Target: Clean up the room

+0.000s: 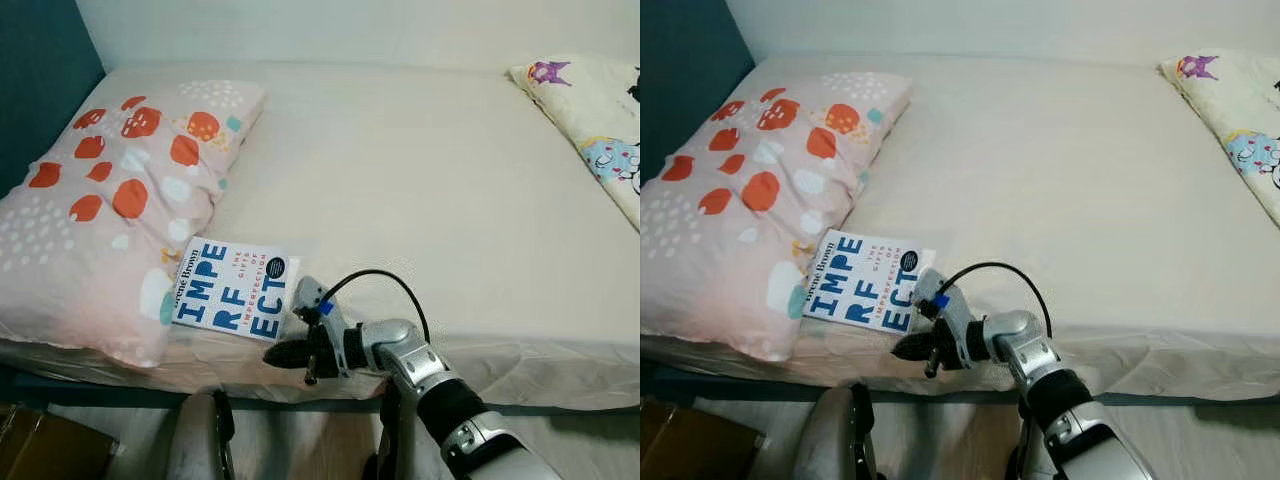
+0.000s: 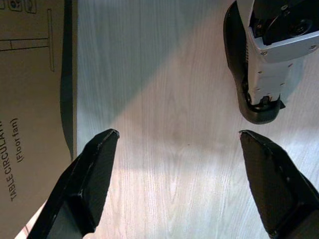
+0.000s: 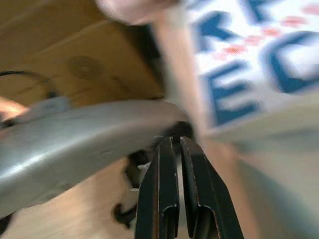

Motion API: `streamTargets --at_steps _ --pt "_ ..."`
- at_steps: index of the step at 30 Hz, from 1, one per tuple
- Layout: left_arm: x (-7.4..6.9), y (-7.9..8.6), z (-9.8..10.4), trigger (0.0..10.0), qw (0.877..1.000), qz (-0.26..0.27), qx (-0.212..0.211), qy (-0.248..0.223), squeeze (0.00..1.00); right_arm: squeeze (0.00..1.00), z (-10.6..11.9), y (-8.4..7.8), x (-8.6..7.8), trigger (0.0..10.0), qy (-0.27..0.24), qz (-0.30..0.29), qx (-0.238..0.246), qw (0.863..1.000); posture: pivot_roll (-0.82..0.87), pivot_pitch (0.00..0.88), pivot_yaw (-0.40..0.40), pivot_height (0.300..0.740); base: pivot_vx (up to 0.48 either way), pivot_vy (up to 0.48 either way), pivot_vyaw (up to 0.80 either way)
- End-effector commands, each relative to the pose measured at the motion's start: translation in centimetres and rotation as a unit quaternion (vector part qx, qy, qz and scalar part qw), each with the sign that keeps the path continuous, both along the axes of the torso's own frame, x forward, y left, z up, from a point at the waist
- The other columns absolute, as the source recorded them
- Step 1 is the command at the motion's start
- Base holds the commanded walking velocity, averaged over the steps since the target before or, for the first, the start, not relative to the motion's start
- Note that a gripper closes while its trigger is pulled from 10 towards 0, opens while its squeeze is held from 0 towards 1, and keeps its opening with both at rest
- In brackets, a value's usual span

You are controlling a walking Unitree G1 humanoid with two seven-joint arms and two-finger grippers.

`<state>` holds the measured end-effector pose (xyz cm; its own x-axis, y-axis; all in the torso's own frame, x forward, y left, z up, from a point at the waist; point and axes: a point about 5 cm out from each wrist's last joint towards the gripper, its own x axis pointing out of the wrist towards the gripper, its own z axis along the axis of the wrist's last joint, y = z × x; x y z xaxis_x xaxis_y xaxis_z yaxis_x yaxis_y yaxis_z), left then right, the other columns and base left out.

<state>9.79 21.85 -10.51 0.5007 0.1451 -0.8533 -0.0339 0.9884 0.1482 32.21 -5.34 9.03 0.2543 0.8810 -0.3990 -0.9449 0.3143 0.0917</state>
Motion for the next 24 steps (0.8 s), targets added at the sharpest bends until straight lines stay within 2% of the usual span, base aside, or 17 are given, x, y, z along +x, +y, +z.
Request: streamTargets --at_steps 1,3,5,8,11,13,15,17,20,21,22,24 --pt "-0.9 -1.5 -0.5 10.0 1.000 -0.019 -0.020 0.014 0.00 0.00 0.0 0.0 0.4 10.0 -0.013 -0.022 -0.007 1.000 0.11 0.286 -0.066 0.520 0.000 0.000 0.00" --pt "-1.0 -1.5 -0.5 10.0 1.000 -0.019 -0.021 0.013 0.00 0.00 0.1 0.1 0.8 10.0 -0.019 -0.044 -0.008 0.999 0.11 0.286 -0.066 0.520 0.000 0.000 0.00" --pt "-1.2 -1.5 -0.5 10.0 1.000 -0.019 -0.021 0.014 0.00 0.00 0.2 -0.2 1.7 10.0 -0.037 -0.094 -0.023 0.995 0.11 0.299 -0.069 0.520 0.000 0.000 0.00" --pt "-1.4 -1.5 -0.5 10.0 1.000 -0.019 -0.020 0.015 0.00 0.00 0.6 -0.4 2.4 10.0 -0.051 -0.122 -0.022 0.991 0.12 0.303 -0.072 0.520 0.000 0.000 0.00" --pt "-2.0 -1.3 -0.6 10.0 1.000 -0.014 -0.019 0.020 0.00 0.00 2.5 -1.4 4.1 10.0 -0.089 -0.203 0.006 0.975 0.12 0.305 -0.076 0.520 0.000 0.000 0.00" --pt "-2.0 -1.3 -0.6 10.0 1.000 -0.014 -0.019 0.020 0.00 0.00 2.5 -1.4 4.1 10.0 -0.089 -0.203 0.006 0.975 0.12 0.305 -0.076 0.520 0.000 0.000 0.00" --pt "-2.1 -1.4 -0.6 10.0 1.000 -0.013 -0.019 0.021 0.00 0.00 3.4 -2.5 5.0 10.0 -0.105 -0.255 0.017 0.961 0.12 0.297 -0.084 0.520 0.000 0.000 0.00" --pt "-2.0 -1.4 -0.6 10.0 1.000 -0.013 -0.020 0.021 0.00 0.00 3.6 -2.9 5.3 10.0 -0.105 -0.269 0.025 0.957 0.11 0.292 -0.084 0.520 0.000 0.000 0.00" --pt "-1.8 -1.6 -0.6 10.0 1.000 -0.013 -0.021 0.019 0.00 0.00 3.5 -2.9 5.1 10.0 -0.091 -0.265 0.045 0.959 0.11 0.287 -0.083 0.520 0.000 0.000 0.00" --pt "-1.6 -1.6 -0.6 10.0 1.000 -0.014 -0.021 0.018 0.00 0.00 3.4 -2.5 4.8 10.0 -0.077 -0.243 0.062 0.965 0.11 0.283 -0.080 0.520 0.000 0.000 0.00" --pt "-1.6 -1.6 -0.6 10.0 1.000 -0.014 -0.021 0.018 0.00 0.00 3.4 -2.5 4.8 10.0 -0.077 -0.243 0.062 0.965 0.11 0.283 -0.080 0.520 0.000 0.000 0.00" --pt "-1.3 -1.7 -0.6 10.0 1.000 -0.017 -0.021 0.015 0.00 0.00 3.2 -1.4 3.6 10.0 -0.047 -0.171 0.114 0.978 0.11 0.277 -0.076 0.520 0.000 0.000 0.00"
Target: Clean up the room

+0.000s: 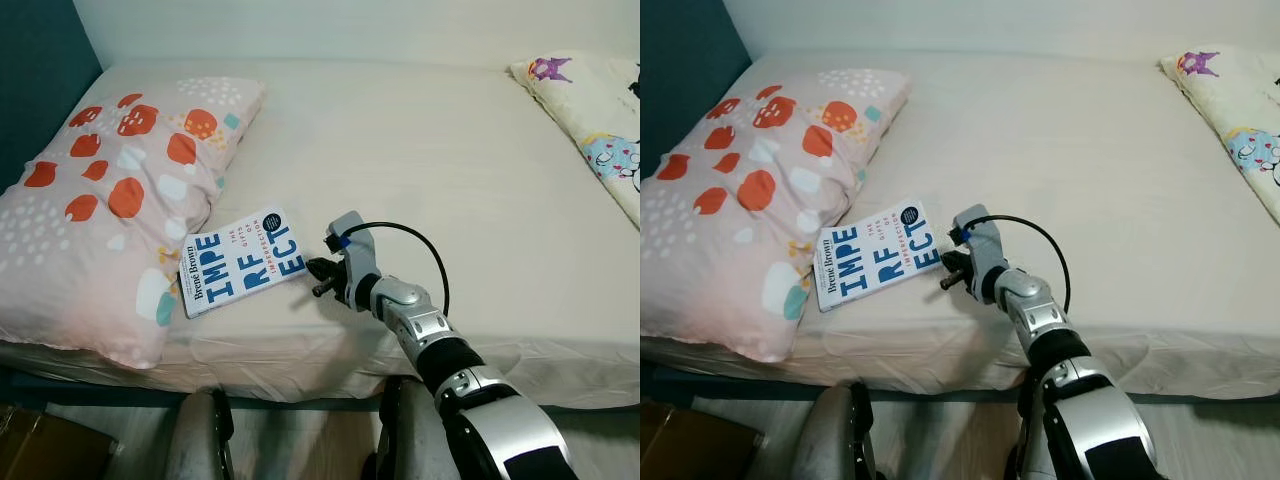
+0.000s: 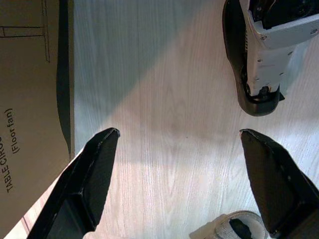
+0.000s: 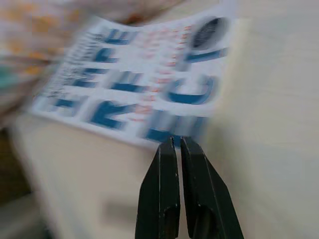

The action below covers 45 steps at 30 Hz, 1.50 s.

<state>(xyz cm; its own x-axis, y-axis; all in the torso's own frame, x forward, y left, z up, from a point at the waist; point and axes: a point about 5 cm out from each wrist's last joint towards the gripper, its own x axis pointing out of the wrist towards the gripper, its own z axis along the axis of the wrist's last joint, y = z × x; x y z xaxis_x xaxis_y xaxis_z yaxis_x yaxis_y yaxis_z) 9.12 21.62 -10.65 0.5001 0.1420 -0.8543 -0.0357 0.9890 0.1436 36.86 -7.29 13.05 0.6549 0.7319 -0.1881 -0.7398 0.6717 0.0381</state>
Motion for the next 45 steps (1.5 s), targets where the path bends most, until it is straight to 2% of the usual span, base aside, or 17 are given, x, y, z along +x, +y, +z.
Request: streamTargets --at_steps 1,6,7,9,11,12,13,15,17,19,22,26,31,33,34,39,45 --pt "-0.5 -1.4 -0.4 10.0 1.000 -0.019 -0.019 0.014 0.00 0.00 -0.6 0.9 -1.4 10.0 0.023 0.075 0.063 0.995 0.11 0.275 -0.074 0.520 0.000 0.000 0.00" --pt "-0.4 -1.3 -0.4 10.0 1.000 -0.020 -0.018 0.013 0.00 0.00 0.6 0.6 -1.0 10.0 0.001 0.059 0.120 0.991 0.11 0.275 -0.071 0.520 0.000 0.000 0.00" --pt "-0.4 -1.3 -0.3 10.0 1.000 -0.021 -0.017 0.013 0.00 0.00 1.6 -0.2 -0.1 10.0 -0.024 0.006 0.146 0.989 0.11 0.276 -0.068 0.520 0.000 0.000 0.00" --pt "-0.4 -1.2 -0.3 10.0 1.000 -0.022 -0.016 0.013 0.00 0.00 2.5 -1.1 0.6 10.0 -0.041 -0.044 0.168 0.984 0.11 0.285 -0.062 0.520 0.000 0.000 0.00" --pt "-0.4 -1.2 -0.3 10.0 1.000 -0.022 -0.016 0.013 0.00 0.00 2.5 -1.1 0.6 10.0 -0.041 -0.044 0.168 0.984 0.11 0.285 -0.062 0.520 0.000 0.000 0.00" --pt "-0.5 -1.1 -0.3 10.0 1.000 -0.023 -0.016 0.014 0.00 0.00 3.0 -1.9 1.1 10.0 -0.054 -0.084 0.180 0.979 0.11 0.285 -0.062 0.520 0.000 0.000 0.00" --pt "-1.0 -0.9 -0.4 10.0 0.999 -0.025 -0.014 0.016 0.00 0.00 3.3 -3.2 1.7 10.0 -0.064 -0.140 0.172 0.973 0.13 0.320 -0.047 0.520 0.000 0.000 0.00" --pt "-1.0 -0.9 -0.4 10.0 0.999 -0.025 -0.014 0.016 0.00 0.00 3.3 -3.2 1.7 10.0 -0.064 -0.140 0.172 0.973 0.13 0.320 -0.047 0.520 0.000 0.000 0.00" --pt "-2.7 0.1 -0.4 10.0 0.999 -0.030 -0.005 0.025 0.00 0.00 2.7 -4.9 2.1 10.0 -0.049 -0.199 0.169 0.964 0.16 0.370 -0.026 0.520 0.000 0.000 0.00" --pt "-3.3 0.5 -0.3 10.0 0.999 -0.032 -0.002 0.028 0.00 0.00 2.3 -5.3 2.1 10.0 -0.041 -0.210 0.168 0.962 0.17 0.376 -0.023 0.520 0.000 0.000 0.00" --pt "-4.9 2.2 0.1 10.0 0.999 -0.026 0.014 0.025 0.00 0.00 1.9 -5.1 1.7 10.0 -0.026 -0.186 0.194 0.963 0.21 0.436 0.002 0.520 0.000 0.000 0.00" --pt "-5.1 3.2 0.5 10.0 0.999 -0.022 0.029 0.014 0.00 0.00 2.1 -4.6 1.6 10.0 -0.035 -0.160 0.212 0.963 0.22 0.451 0.009 0.520 0.000 0.000 0.00" --pt "-4.3 3.9 1.0 10.0 0.998 -0.024 0.053 -0.014 0.00 0.00 2.4 -2.7 1.1 10.0 -0.039 -0.088 0.233 0.968 0.22 0.468 0.019 0.520 0.000 0.000 0.00" --pt "-3.2 3.7 1.3 10.0 0.997 -0.025 0.060 -0.040 0.00 0.00 2.7 -0.9 0.8 10.0 -0.039 -0.028 0.241 0.969 0.22 0.475 0.021 0.520 0.000 0.000 0.00" --pt "-3.2 3.7 1.3 10.0 0.997 -0.025 0.060 -0.040 0.00 0.00 2.7 -0.9 0.8 10.0 -0.039 -0.028 0.241 0.969 0.22 0.475 0.021 0.520 0.000 0.000 0.00" --pt "-1.7 3.0 1.5 10.0 0.996 -0.034 0.052 -0.065 0.00 0.00 2.9 0.7 0.5 10.0 -0.029 0.014 0.230 0.973 0.22 0.475 0.021 0.520 0.000 0.000 0.00" --pt "-1.4 2.8 1.5 10.0 0.996 -0.033 0.051 -0.067 0.00 0.00 1.7 2.3 -0.5 10.0 -0.009 0.078 0.189 0.979 0.20 0.461 0.008 0.520 0.000 0.000 0.00"
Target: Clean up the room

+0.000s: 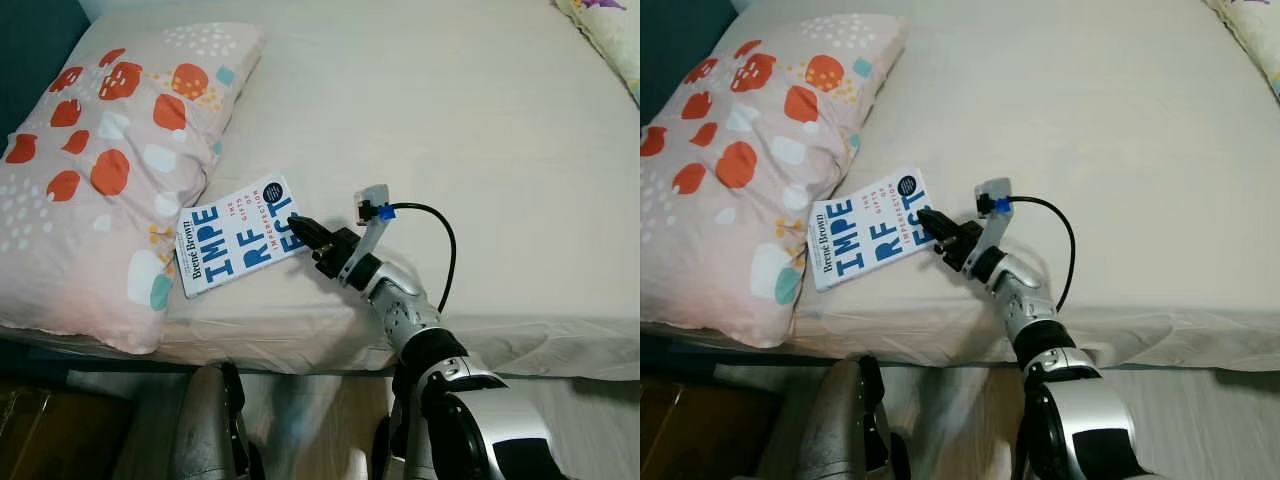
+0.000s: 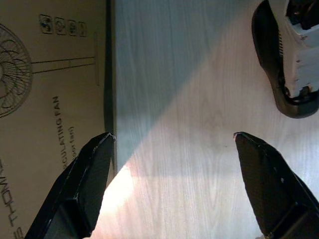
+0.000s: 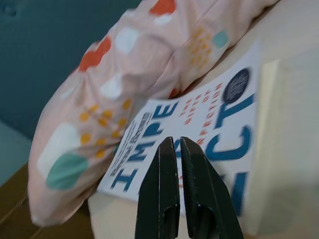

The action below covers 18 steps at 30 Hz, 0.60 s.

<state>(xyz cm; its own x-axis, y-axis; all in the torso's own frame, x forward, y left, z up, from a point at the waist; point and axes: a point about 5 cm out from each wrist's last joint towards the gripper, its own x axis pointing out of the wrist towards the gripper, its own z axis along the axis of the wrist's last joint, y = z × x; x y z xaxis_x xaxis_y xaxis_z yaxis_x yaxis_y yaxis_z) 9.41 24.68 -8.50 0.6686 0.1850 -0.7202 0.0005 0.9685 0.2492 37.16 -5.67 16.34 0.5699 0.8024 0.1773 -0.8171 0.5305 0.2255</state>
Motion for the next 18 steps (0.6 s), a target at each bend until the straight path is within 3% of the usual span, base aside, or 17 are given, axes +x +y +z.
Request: streamTargets --at_steps 1,2,4,7,11,15,16,18 --pt "-1.7 -0.3 -0.6 10.0 0.999 0.006 -0.004 0.031 0.00 0.00 -1.6 0.7 -0.8 10.0 0.024 0.028 -0.015 0.999 0.20 0.461 0.008 0.520 0.000 0.000 0.00" --pt "-1.8 -0.3 -0.7 10.0 0.999 0.009 -0.003 0.036 0.00 0.00 -2.0 1.2 -1.4 10.0 0.026 0.064 -0.020 0.997 0.19 0.455 0.003 0.520 0.000 0.000 0.00" --pt "-1.8 -0.3 -0.7 10.0 0.999 0.009 -0.003 0.036 0.00 0.00 -2.0 1.2 -1.4 10.0 0.026 0.064 -0.020 0.997 0.19 0.455 0.003 0.520 0.000 0.000 0.00" --pt "-2.5 -0.1 -1.0 10.0 0.998 0.015 -0.001 0.053 0.00 0.00 -2.4 1.7 -2.6 10.0 0.030 0.137 -0.007 0.990 0.18 0.442 -0.009 0.520 0.000 0.000 0.00" --pt "-2.9 -0.2 -1.1 10.0 0.998 0.018 -0.001 0.062 0.00 0.00 -2.1 1.6 -2.7 10.0 0.027 0.145 0.007 0.989 0.18 0.423 -0.014 0.520 0.000 0.000 0.00" --pt "-3.0 -0.4 -1.3 10.0 0.997 0.020 -0.003 0.068 0.00 0.00 -0.5 0.1 -1.0 10.0 0.003 0.044 0.042 0.998 0.18 0.416 -0.015 0.520 0.000 0.000 0.00" --pt "-3.0 -0.4 -1.3 10.0 0.997 0.020 -0.003 0.068 0.00 0.00 -0.5 0.1 -1.0 10.0 0.003 0.044 0.042 0.998 0.18 0.416 -0.015 0.520 0.000 0.000 0.00" --pt "-3.0 -0.5 -1.3 10.0 0.997 0.019 -0.003 0.069 0.00 0.00 0.3 -1.7 0.5 10.0 -0.002 -0.065 0.037 0.997 0.18 0.416 -0.014 0.520 0.000 0.000 0.00"
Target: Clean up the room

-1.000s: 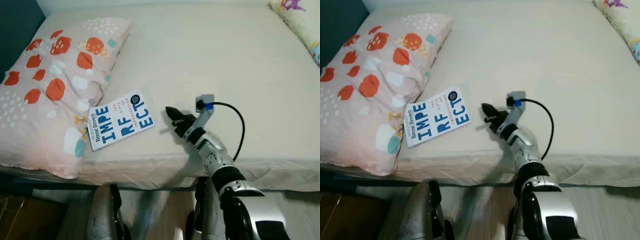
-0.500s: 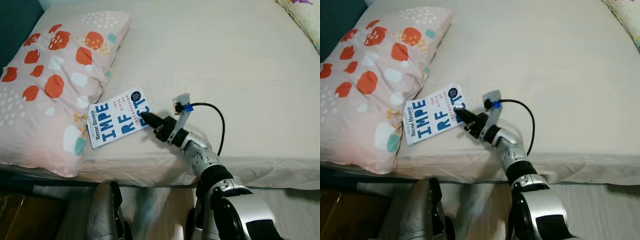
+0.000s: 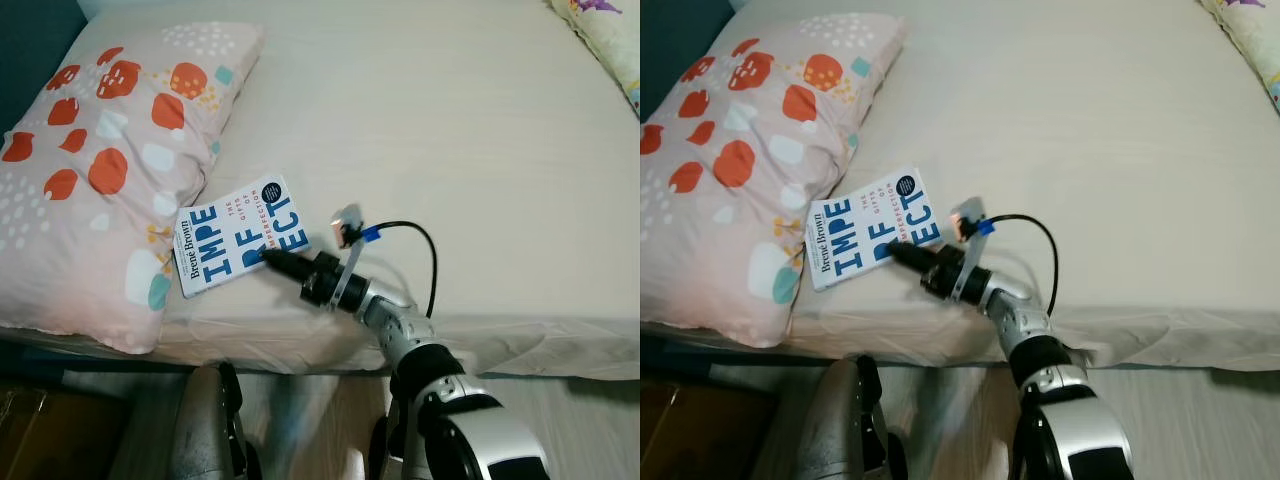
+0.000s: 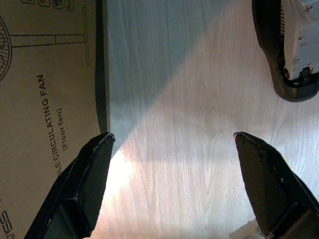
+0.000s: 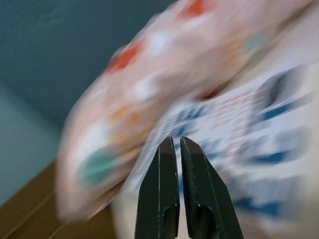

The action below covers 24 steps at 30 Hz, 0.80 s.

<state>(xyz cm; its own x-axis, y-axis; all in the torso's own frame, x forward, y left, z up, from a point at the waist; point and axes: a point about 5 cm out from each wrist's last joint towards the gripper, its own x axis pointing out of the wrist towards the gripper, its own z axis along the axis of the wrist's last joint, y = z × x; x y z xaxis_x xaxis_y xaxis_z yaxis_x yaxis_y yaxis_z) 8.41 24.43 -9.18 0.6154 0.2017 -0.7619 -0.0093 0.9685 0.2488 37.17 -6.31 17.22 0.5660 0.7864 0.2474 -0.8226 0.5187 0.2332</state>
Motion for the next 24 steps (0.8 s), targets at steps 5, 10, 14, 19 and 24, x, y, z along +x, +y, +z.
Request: streamTargets --at_steps 5,10,14,19,24 --pt "-2.0 -0.1 -0.6 10.0 0.999 0.005 -0.004 0.036 0.00 0.00 -0.5 -3.0 1.4 10.0 0.030 -0.148 -0.019 0.988 0.19 0.426 -0.007 0.520 0.000 0.000 0.00" --pt "-2.0 0.1 -0.5 10.0 0.999 0.004 -0.002 0.035 0.00 0.00 -1.8 -3.9 1.6 10.0 0.076 -0.175 -0.066 0.979 0.19 0.433 -0.001 0.520 0.000 0.000 0.00" --pt "-1.9 0.3 -0.5 10.0 0.999 0.001 -0.001 0.035 0.00 0.00 -3.0 -2.2 0.5 10.0 0.069 -0.087 -0.113 0.987 0.19 0.436 0.003 0.520 0.000 0.000 0.00" --pt "-1.9 -0.1 -0.5 10.0 0.999 -0.004 -0.004 0.036 0.00 0.00 -2.7 -0.4 -0.3 10.0 0.040 -0.005 -0.105 0.994 0.18 0.443 0.003 0.520 0.000 0.000 0.00" --pt "-1.8 -0.3 -0.6 10.0 0.999 -0.006 -0.006 0.036 0.00 0.00 -2.8 0.1 -0.6 10.0 0.038 0.021 -0.110 0.993 0.18 0.443 0.003 0.520 0.000 0.000 0.00"
